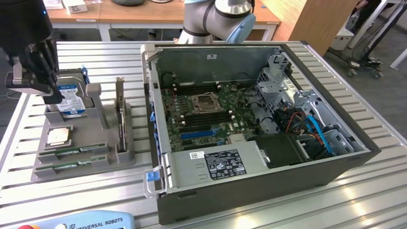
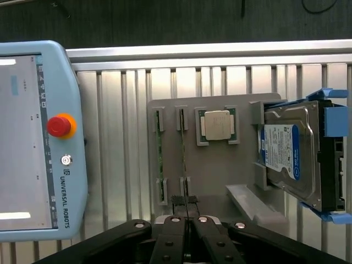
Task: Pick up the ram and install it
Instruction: 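Pick up the ram and move it above insertion slot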
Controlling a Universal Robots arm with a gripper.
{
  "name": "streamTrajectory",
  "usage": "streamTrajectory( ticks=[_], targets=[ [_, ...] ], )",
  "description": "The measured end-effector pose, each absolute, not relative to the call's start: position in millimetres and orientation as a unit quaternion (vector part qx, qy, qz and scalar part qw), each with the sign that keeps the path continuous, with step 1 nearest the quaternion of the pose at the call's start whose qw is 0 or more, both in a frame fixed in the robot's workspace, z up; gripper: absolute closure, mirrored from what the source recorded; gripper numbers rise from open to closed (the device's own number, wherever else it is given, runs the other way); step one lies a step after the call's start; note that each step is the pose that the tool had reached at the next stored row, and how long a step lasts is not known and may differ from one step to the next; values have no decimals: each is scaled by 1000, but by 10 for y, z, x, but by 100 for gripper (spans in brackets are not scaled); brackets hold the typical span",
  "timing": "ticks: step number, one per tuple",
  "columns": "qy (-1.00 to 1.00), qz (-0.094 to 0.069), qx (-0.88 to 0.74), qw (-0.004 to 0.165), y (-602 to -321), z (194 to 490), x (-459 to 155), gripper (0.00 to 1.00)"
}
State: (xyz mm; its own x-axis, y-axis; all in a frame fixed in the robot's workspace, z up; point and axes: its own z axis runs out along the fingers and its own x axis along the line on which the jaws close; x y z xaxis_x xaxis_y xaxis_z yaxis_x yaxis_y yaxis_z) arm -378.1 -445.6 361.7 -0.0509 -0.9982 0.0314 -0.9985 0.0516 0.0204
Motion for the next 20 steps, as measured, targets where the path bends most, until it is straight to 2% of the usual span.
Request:
streamTrajectory(
  ticks=[20],
  targets=[
    [-725, 3, 689, 18, -4457, 3566, -3782, 90]
  ],
)
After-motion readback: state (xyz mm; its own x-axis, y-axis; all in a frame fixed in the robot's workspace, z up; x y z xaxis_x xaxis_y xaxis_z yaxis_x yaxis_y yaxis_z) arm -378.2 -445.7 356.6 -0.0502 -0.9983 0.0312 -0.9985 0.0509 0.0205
